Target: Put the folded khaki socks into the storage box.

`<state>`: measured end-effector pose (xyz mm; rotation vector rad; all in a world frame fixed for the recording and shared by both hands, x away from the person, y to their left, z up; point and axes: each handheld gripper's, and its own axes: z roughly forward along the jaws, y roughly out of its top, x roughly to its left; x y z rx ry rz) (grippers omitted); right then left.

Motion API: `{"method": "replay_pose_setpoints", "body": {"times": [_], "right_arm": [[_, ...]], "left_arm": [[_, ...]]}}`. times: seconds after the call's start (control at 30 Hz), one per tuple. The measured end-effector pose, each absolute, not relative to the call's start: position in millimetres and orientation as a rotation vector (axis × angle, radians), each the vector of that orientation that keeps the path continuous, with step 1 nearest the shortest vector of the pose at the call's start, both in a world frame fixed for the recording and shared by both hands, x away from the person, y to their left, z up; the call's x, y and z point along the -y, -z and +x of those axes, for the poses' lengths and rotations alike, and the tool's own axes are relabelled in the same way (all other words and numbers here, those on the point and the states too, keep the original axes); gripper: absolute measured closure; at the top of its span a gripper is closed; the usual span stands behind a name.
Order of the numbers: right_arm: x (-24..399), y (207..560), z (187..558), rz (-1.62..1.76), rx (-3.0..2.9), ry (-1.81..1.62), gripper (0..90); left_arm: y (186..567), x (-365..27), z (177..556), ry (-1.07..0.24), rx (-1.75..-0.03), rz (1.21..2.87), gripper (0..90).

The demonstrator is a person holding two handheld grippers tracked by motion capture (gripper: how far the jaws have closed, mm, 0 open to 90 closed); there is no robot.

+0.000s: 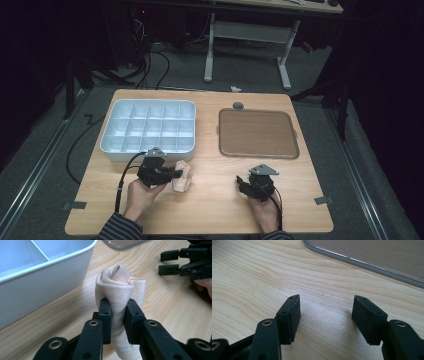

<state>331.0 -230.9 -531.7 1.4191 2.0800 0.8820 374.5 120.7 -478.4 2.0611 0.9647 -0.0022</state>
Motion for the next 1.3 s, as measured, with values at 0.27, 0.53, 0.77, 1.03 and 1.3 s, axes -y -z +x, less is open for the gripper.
{"method": "replay_pose_setpoints", "body": {"times": [0.27,0.53,0.77,1.03,1.3], "right_arm": [[231,532,331,1.417,-2.083,-0.882,39.8],[231,532,331,1.416,-2.083,-0.883,39.9],[231,532,331,1.417,-2.083,-0.882,39.8],[231,532,331,1.421,-2.082,-0.883,39.8],[230,532,331,1.422,-2.082,-0.883,39.5]], "left_arm": [[477,-130,375,-0.003,-0.975,2.057,78.1],[472,-138,376,0.011,-0.982,2.033,78.0],[464,-140,377,0.018,-0.964,2.035,78.0],[452,-145,380,-0.020,-0.962,2.028,78.0],[437,-153,384,-0.040,-0.961,2.007,78.0]]}}
